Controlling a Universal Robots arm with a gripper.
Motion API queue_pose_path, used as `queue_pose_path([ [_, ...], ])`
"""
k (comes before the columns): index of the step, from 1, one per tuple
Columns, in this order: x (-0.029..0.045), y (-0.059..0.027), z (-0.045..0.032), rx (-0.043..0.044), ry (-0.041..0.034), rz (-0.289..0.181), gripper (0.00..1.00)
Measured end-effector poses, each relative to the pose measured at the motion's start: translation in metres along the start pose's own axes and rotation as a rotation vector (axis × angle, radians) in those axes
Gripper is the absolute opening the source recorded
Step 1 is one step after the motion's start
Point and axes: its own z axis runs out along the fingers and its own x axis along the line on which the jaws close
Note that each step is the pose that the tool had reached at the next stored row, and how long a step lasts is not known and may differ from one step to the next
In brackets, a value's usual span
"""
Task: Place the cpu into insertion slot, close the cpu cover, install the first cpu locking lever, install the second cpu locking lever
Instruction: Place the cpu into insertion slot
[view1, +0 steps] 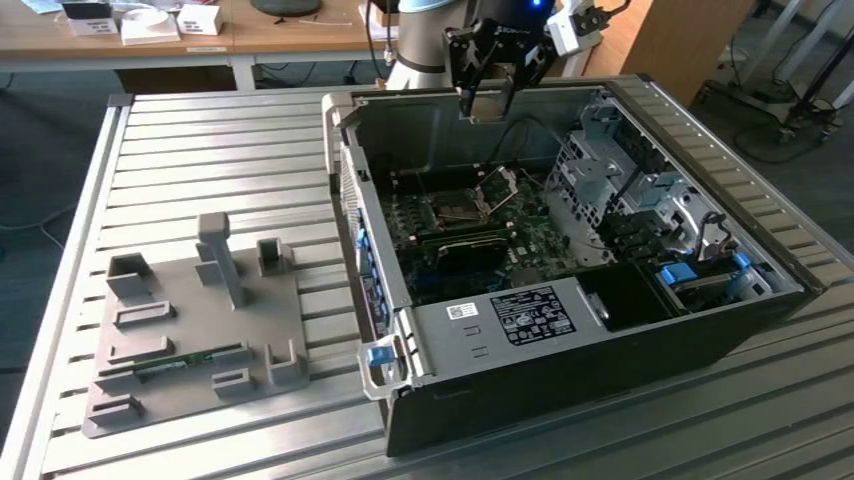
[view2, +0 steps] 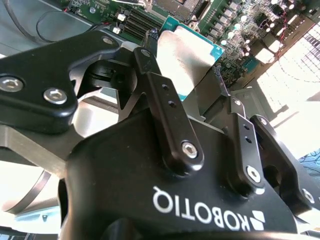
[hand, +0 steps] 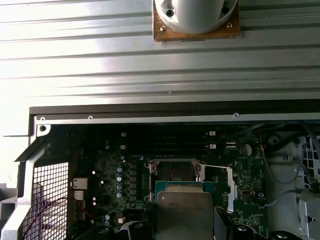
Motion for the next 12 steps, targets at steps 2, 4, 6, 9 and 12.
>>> queue_pose_path([
  [2,0.0,0.0,0.0,0.0,0.0,0.0,0.54],
  [4,0.0,0.0,0.0007,-0.0004,-0.0002,0.0,0.54],
  [6,0.0,-0.0002,0.002,-0.0001,-0.0001,0.0,0.54],
  [9,-0.0001,-0.0003,0.0032,0.0002,0.0001,0.0,0.54],
  [12,-0.0001,-0.0003,0.0034,0.0,0.0,0.0,0.54],
])
